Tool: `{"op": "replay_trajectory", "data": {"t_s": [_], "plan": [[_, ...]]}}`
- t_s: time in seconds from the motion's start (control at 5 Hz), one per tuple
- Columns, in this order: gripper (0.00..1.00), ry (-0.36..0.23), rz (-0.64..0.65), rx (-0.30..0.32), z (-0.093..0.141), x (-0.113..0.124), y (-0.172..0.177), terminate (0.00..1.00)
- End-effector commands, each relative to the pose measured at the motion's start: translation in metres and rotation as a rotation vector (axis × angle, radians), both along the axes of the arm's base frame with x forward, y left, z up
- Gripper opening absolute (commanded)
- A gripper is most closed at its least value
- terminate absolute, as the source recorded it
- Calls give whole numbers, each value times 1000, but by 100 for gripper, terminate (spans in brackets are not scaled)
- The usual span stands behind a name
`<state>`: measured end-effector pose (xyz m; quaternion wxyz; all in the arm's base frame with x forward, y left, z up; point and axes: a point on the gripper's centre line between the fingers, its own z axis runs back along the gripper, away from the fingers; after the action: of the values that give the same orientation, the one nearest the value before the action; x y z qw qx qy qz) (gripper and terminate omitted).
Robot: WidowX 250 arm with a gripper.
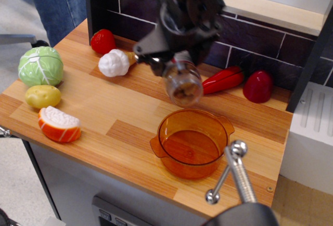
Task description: Pour almonds in pot
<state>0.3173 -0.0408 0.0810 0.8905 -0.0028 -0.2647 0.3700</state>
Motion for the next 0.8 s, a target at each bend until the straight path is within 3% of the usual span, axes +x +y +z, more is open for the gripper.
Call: {"op": "replay_trajectory", "data": {"t_s": [0.0,0.2,0.6], "plan": [[0,-223,-23,74,9,5,-5,0],[0,-317,-57,120,9,5,-8,0],[0,-431,-113,152,13,-3,-20,0]]}}
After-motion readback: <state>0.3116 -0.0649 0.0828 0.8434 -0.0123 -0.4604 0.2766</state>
